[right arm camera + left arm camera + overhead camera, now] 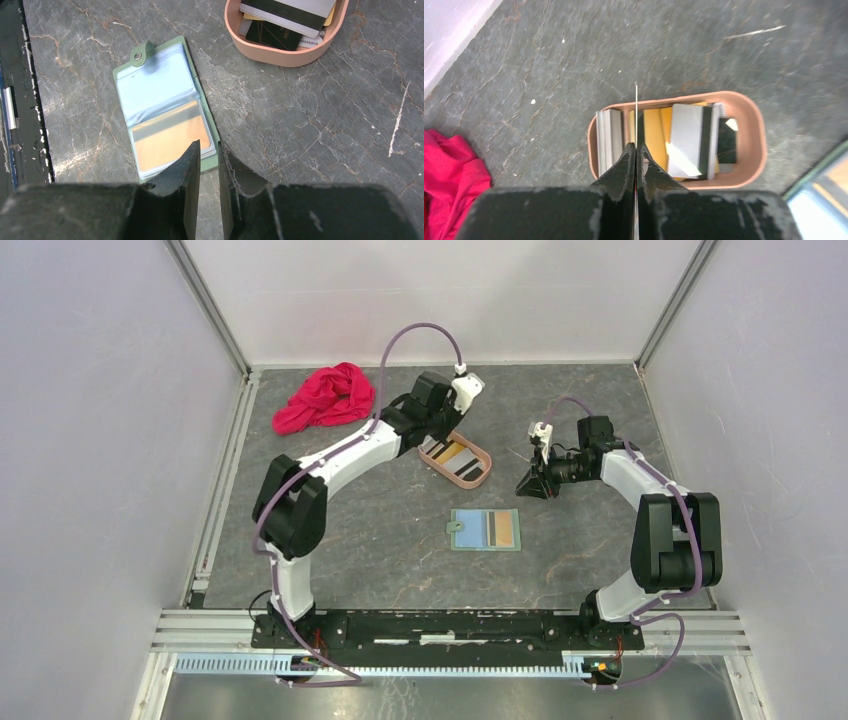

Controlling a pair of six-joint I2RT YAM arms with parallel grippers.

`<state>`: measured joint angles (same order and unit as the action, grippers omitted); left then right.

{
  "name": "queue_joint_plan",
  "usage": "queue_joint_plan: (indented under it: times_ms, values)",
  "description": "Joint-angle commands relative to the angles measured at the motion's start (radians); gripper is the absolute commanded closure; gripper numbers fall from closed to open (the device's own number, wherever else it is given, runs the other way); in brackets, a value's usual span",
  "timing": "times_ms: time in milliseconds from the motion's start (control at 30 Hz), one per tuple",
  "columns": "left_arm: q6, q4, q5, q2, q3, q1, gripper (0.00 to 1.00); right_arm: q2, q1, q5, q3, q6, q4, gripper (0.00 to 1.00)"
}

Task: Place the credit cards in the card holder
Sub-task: Pick up the credit card from the storage box, then insert the credit card into the card holder.

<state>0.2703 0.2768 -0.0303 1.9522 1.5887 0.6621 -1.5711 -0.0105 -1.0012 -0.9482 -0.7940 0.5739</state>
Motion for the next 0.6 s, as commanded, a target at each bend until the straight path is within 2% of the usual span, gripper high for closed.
queue_joint_plan:
  times_ms: [0, 200, 333, 433, 567]
  values:
    - [-0.180, -0.140, 0.166, -0.145, -0.066, -0.009, 0.98, 0.035, 0.006, -0.044, -0.032, -0.033, 0.015, 0.75]
    - [-0.514, -0.399, 0.393, -0.383, -0.387, -0.016, 0.98, 0.096, 0.005, -0.066, -0.022, -0.031, 0.012, 0.75]
    - [-0.828, -0.712, 0.506, -0.525, -0.673, -0.016, 0.98, 0.151, 0.004, -0.092, 0.002, 0.010, -0.031, 0.75]
    - [-1.042, -0.956, 0.544, -0.568, -0.864, -0.015, 0.98, 0.180, 0.005, -0.119, 0.029, 0.059, -0.081, 0.75]
    - [-1.215, -1.223, 0.521, -0.558, -1.071, -0.009, 0.98, 0.190, 0.005, -0.186, 0.071, 0.147, -0.159, 0.74]
